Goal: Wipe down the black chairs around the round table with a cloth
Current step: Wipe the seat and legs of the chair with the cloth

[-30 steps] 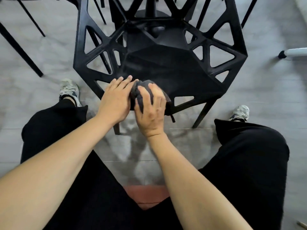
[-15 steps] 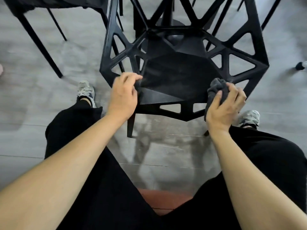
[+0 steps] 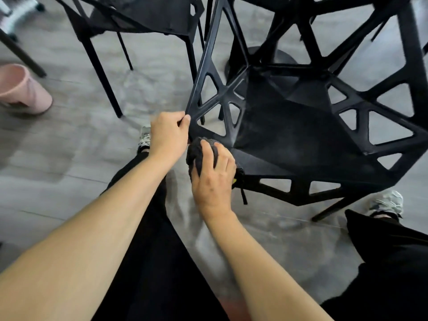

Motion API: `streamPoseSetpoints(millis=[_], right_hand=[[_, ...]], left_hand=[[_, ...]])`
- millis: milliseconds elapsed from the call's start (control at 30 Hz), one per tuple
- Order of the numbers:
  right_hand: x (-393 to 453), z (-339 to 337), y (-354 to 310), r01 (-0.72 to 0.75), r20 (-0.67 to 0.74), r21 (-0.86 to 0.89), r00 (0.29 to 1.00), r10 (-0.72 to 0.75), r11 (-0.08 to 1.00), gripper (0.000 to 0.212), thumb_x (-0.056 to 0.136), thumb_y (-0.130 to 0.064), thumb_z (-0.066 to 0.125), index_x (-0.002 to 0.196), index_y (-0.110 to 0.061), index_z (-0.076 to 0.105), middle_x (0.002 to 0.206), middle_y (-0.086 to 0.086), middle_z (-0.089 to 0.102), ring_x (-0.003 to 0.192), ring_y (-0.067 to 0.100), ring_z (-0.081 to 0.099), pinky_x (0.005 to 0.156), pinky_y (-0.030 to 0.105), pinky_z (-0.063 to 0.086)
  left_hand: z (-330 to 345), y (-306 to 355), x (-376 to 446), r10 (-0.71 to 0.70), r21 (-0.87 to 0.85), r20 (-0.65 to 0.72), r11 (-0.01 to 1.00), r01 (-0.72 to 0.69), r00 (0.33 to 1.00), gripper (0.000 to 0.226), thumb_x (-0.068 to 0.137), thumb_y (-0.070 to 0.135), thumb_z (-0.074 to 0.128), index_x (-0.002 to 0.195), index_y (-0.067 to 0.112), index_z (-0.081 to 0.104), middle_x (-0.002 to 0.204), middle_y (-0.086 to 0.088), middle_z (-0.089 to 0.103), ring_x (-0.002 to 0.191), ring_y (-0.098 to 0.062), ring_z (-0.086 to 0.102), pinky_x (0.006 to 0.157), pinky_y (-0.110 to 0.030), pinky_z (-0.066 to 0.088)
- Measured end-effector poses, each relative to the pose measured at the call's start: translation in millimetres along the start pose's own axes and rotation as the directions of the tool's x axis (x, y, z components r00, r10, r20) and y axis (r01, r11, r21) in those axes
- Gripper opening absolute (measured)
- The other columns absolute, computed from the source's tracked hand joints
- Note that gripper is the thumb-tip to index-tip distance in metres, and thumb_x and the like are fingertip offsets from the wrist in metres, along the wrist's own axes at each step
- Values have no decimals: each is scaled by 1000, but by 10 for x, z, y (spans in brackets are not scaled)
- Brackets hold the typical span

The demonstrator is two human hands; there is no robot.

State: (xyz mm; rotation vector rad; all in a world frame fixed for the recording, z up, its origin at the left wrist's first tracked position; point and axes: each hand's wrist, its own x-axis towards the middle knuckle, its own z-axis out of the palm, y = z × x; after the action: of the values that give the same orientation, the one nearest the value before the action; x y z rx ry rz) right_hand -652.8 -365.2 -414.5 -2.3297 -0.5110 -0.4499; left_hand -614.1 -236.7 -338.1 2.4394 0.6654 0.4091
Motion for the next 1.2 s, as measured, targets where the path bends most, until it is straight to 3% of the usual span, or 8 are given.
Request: streamPoseSetpoints(millis=[233,367,467,567,667,867,1100,1200], right_hand=[[309,75,-134,-154,-15,15,988,154,988,35,97,-27,55,128,-13,63,127,16,55,112,34,50,98,47,45],[437,-65,-123,-156,-16,105,987,158,982,32,99,-31,49,123,-15,63,121,14,55,104,32,51,91,45,46],[714,-283,87,-130,-47,50,990,132,990,34,96,-32,53,125,-17,63,125,12,55,108,31,51,92,43,44],[922,-510,426,-103,139,-60,984,111,993,44,95,-39,54,135,-20,56,136,10,50,119,33,47,100,41,38],[816,-619,670,10,405,-48,914,10,999,57,97,-36,56,150,-22,40,150,8,37,133,32,37,109,42,36],[1438,-212,1124,-14,358,-84,933,43,996,57,91,-45,37,141,-19,46,139,12,45,124,36,45,103,50,41],[2503,53,1673,-88,331,-218,930,159,972,54,101,-29,52,150,-12,36,149,21,34,129,45,39,113,47,31],[2523,220,1493,5,294,-172,955,47,985,51,95,-25,56,142,-9,46,143,20,41,126,43,43,108,49,36]], left_hand=[[10,-59,50,58,6,-41,998,-58,997,37,101,24,52,74,0,59,57,-16,50,61,-37,46,61,-45,39],[28,-14,18,49,32,-41,998,-48,998,36,101,20,50,69,4,49,56,-9,46,61,-35,43,59,-42,32],[58,76,-37,62,92,-69,994,-56,996,15,100,12,48,102,8,62,93,-16,64,88,-39,57,76,-46,46],[146,216,-40,218,219,-155,959,-182,964,58,88,-8,50,143,12,45,140,-15,50,123,-34,49,104,-44,42],[337,430,14,434,214,-91,888,-408,896,54,89,-3,44,141,8,50,143,-13,50,131,-31,46,111,-40,36],[868,457,138,375,324,67,868,-376,925,50,96,10,36,144,1,44,149,-19,47,139,-35,44,116,-45,35],[981,509,25,299,506,191,786,-355,935,49,101,23,35,145,2,42,154,-18,40,141,-36,40,122,-43,21],[985,516,13,288,489,205,798,-353,935,44,100,23,33,135,4,51,154,-18,39,132,-36,47,119,-43,26]])
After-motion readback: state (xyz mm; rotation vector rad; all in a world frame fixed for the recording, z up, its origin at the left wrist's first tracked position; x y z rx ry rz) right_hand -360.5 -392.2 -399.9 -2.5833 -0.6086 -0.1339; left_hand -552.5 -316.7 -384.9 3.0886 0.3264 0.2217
